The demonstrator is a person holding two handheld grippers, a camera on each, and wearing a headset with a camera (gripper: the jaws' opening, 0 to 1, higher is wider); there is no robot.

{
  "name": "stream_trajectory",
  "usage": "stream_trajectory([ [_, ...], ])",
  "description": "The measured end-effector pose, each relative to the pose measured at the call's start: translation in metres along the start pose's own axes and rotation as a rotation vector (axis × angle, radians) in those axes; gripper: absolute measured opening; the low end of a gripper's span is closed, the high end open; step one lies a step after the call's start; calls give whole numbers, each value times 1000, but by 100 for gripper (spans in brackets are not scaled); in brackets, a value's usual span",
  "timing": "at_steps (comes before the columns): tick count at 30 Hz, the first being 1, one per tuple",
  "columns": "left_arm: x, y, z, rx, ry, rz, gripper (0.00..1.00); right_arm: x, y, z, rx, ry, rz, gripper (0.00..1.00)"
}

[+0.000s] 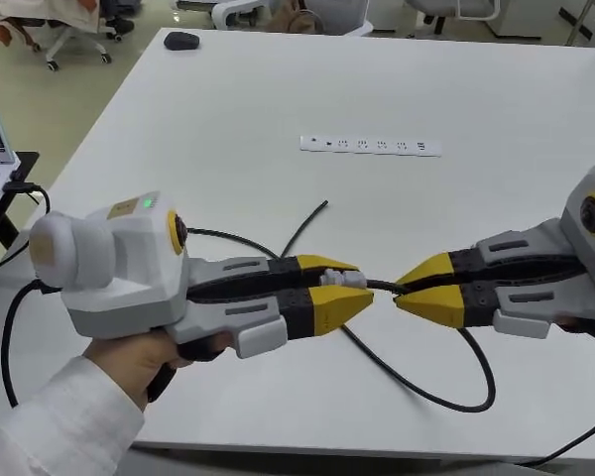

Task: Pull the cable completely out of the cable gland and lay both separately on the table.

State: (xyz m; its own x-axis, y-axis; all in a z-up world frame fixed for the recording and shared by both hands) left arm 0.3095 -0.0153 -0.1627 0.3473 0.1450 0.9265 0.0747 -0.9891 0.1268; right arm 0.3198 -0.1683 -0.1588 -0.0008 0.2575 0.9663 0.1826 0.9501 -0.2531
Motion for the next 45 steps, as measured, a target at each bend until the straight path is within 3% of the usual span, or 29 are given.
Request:
stream_trajectory([
  [27, 0, -2, 0, 8, 2, -1, 18, -53, -39, -23, -129, 44, 143, 2],
  [40, -1, -3, 2, 28, -5, 6, 18, -49, -41, -22, -129, 74, 171, 3],
  [45, -2, -3, 5, 38, -13, 8, 18, -30, -42, -24, -144, 111, 76, 11],
])
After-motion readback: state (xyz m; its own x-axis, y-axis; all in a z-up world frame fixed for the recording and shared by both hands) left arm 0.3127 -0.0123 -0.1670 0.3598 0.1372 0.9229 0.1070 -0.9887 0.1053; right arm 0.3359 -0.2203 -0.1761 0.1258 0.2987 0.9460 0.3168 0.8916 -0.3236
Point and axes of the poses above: the centre of the closed fingertips' face, and the gripper's own axes: y roughly forward along the fingers, z roughly to its left, x roughly out of its top, the point moved 7 cm from there along -y, roughly backward along the fingers, and after that the axes turned 12 degrees about -x, right-handed, at the moved point
